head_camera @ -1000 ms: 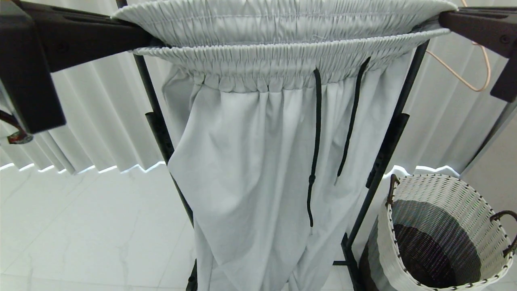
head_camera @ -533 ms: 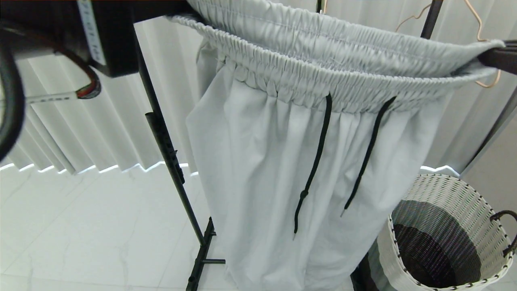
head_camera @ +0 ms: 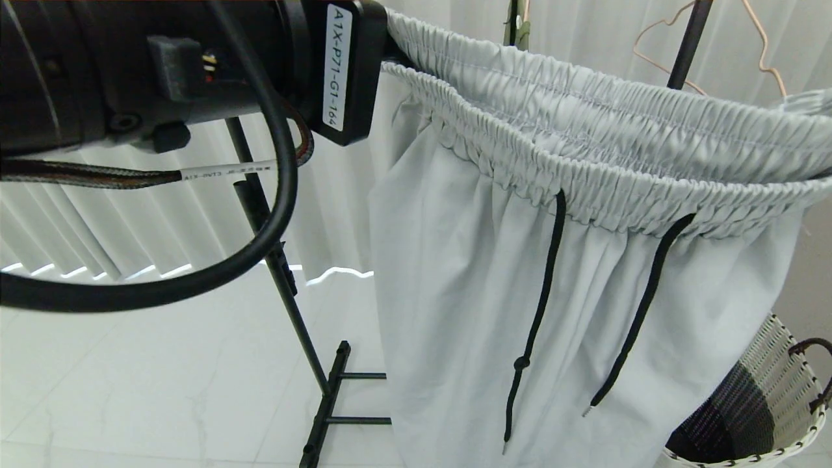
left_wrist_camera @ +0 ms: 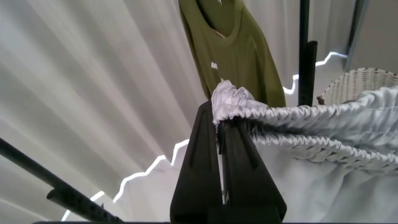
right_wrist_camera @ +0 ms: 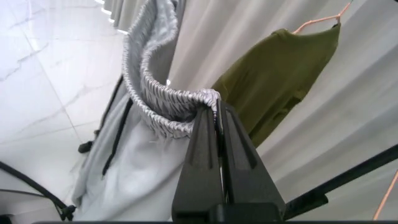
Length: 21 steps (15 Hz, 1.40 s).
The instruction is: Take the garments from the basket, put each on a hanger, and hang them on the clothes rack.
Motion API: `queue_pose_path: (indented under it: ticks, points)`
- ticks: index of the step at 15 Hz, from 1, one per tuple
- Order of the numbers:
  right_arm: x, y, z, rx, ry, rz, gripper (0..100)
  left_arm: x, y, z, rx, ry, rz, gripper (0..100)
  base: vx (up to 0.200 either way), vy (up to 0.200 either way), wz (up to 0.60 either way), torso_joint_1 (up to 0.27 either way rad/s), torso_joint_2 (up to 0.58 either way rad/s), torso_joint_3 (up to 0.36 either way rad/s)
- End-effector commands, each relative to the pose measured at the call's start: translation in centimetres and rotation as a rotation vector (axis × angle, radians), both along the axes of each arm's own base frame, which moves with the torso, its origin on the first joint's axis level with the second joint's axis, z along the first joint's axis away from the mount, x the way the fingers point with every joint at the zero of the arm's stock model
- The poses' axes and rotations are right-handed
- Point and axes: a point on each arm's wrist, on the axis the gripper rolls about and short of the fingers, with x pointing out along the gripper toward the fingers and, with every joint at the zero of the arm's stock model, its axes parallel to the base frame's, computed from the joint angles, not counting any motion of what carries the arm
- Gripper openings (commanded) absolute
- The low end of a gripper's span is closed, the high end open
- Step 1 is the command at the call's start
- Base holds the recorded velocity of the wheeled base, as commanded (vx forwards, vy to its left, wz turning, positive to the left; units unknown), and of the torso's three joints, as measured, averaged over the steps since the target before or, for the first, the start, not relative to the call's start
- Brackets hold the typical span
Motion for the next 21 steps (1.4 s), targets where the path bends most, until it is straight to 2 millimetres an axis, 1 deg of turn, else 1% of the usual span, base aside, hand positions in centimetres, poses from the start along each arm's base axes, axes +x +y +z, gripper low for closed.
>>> queue_pose_path:
  ticks: [1, 3, 5, 7, 8, 10, 12, 14, 17, 20, 21]
  points:
    - [0.0, -0.1, -0.1, -0.001, 0.000, -0.018, 0, 0.1, -0.1, -0.2, 0.006, 0.010, 0.001, 0, 0.000, 0.000, 0.00, 0.000, 0.00, 0.000]
    - [0.2, 0.0, -0.2, -0.006, 0.004, -0.084, 0, -0.5, 0.7, 0.0, 0.020, 0.022, 0.003, 0, 0.000, 0.000, 0.00, 0.000, 0.00, 0.000]
    - [0.9, 0.7, -0.2, -0.003, 0.011, -0.176, 0, -2.6, 3.2, -0.1, 0.083, 0.098, -0.012, 0, 0.000, 0.000, 0.00, 0.000, 0.00, 0.000]
    - [2.1, 1.9, 0.2, 0.042, -0.003, -0.236, 0, -4.7, 5.1, -0.1, 0.110, 0.140, -0.051, 0, 0.000, 0.000, 0.00, 0.000, 0.00, 0.000]
    - [2.5, 2.3, 0.3, 0.059, -0.009, -0.245, 0, -5.1, 5.5, -0.1, 0.111, 0.148, -0.058, 0, 0.000, 0.000, 0.00, 0.000, 0.00, 0.000]
    - [4.1, 4.8, 1.1, 0.159, -0.042, -0.268, 0, -6.9, 5.8, 0.1, 0.100, 0.146, -0.146, 0, 0.000, 0.000, 0.00, 0.000, 0.00, 0.000]
    - [5.1, 6.8, 1.2, 0.199, -0.056, -0.267, 0, -7.6, 5.8, 0.2, 0.095, 0.141, -0.189, 0, 0.000, 0.000, 0.00, 0.000, 0.00, 0.000]
    - [5.8, 8.2, 1.4, 0.215, -0.062, -0.266, 0, -8.3, 6.3, 0.6, 0.083, 0.127, -0.221, 0, 0.000, 0.000, 0.00, 0.000, 0.00, 0.000]
    - [6.2, 9.0, 1.4, 0.209, -0.060, -0.264, 0, -8.9, 6.6, 0.8, 0.073, 0.115, -0.251, 0, 0.000, 0.000, 0.00, 0.000, 0.00, 0.000]
    - [6.1, 8.7, 1.4, 0.215, -0.060, -0.267, 0, -8.9, 6.7, 0.9, 0.075, 0.109, -0.214, 0, 0.000, 0.000, 0.00, 0.000, 0.00, 0.000]
    - [6.0, 8.2, 1.6, 0.223, -0.064, -0.271, 0, -8.8, 6.5, 0.8, 0.079, 0.108, -0.196, 0, 0.000, 0.000, 0.00, 0.000, 0.00, 0.000]
